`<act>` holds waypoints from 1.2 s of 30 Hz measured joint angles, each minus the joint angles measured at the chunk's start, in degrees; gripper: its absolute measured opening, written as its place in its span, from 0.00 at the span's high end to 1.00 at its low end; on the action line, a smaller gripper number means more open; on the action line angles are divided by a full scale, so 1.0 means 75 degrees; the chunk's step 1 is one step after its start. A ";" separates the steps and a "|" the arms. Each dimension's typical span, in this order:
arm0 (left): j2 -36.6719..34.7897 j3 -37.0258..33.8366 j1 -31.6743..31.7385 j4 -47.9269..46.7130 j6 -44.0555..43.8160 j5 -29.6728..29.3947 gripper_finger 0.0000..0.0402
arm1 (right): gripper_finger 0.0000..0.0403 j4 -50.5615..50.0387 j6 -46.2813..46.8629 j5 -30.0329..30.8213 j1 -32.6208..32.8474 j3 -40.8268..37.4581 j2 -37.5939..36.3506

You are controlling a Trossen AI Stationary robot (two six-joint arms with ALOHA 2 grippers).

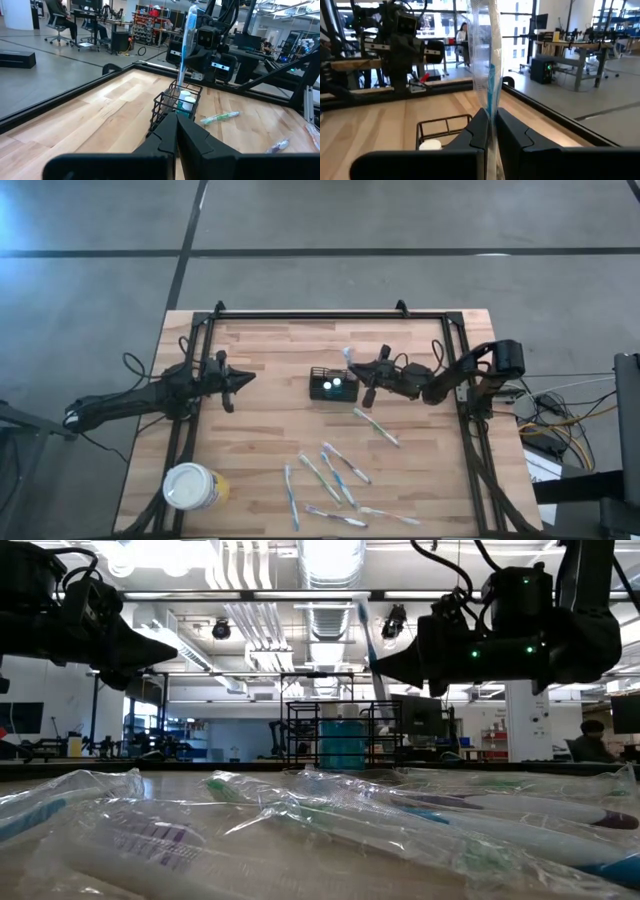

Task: Pick & Place toothbrushing station
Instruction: Put the top blue toothbrush into the wire organizer

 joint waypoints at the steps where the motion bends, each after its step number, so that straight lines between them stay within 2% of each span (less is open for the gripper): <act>1: 0.0000 0.0000 0.0000 0.0000 0.0000 0.0000 0.97 | 0.96 0.0016 0.0011 0.0000 0.0000 0.0026 0.0037; 16: 0.0003 0.0000 -0.0002 -0.0006 0.0029 0.0002 0.97 | 0.95 -0.0007 0.0173 0.0006 -0.0006 0.0313 0.0775; 28: 0.0003 0.0000 -0.0001 -0.0017 0.0018 0.0006 0.97 | 0.76 -0.0035 0.0594 -0.0043 0.0000 0.0292 0.0633; 36: 0.0003 0.0000 -0.0002 -0.0023 0.0017 0.0006 0.97 | 0.69 -0.0029 0.0594 -0.0050 0.0000 0.0282 0.0618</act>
